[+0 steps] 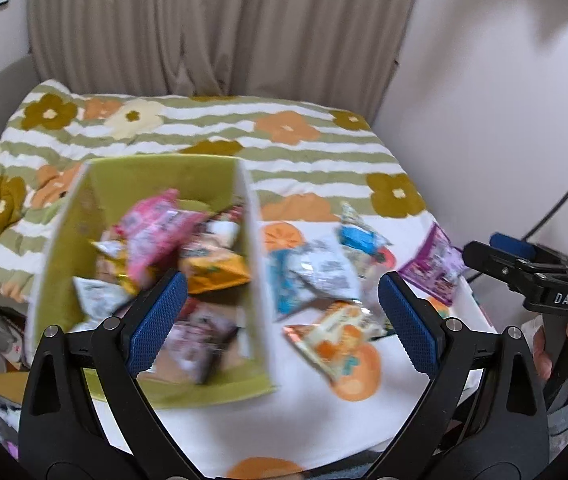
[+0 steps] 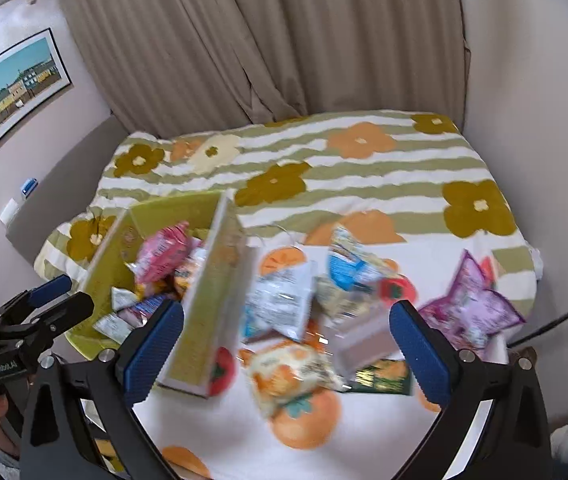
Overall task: Organize snacks
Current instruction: 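Move both tools back from the box to the remaining snacks, then grasp an orange cake bag with the left tool while the right tool grasps a pink-white box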
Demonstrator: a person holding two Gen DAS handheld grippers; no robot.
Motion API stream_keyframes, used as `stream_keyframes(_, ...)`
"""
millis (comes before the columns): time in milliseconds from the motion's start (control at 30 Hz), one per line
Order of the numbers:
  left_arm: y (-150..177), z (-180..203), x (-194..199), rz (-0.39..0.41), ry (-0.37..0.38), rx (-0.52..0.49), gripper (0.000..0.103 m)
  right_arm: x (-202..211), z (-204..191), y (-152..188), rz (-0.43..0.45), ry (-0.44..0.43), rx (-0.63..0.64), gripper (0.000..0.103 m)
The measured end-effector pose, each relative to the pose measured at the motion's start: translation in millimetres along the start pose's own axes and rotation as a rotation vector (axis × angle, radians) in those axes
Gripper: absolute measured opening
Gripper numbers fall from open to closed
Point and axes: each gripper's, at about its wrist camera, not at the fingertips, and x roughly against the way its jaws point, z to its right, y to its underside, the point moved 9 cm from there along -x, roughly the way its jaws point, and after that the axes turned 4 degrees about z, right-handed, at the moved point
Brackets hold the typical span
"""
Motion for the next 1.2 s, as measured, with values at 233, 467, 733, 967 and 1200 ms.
stream_keyframes(233, 32, 68, -42, -0.065, -0.043, -0.116, 0.096, -8, 56, 9, -0.061, -0.023, 0.067, 0.103)
stream_keyframes(467, 76, 96, -93, -0.181, -0.112, -0.293, 0.096, -44, 87, 27, -0.14, -0.109, 0.133, 0.103)
stream_keyframes(733, 108, 95, -147, -0.298, -0.133, -0.402, 0.096, -94, 93, 57, -0.229, -0.157, 0.19, 0.103)
stream_keyframes(967, 125, 88, -180, -0.359, -0.118, -0.436, 0.096, -135, 89, 85, -0.293, -0.151, 0.246, 0.103)
stream_keyframes(1200, 140, 86, -202, -0.424, -0.065, -0.426, 0.096, -161, 91, 99, -0.34, -0.159, 0.257, 0.103)
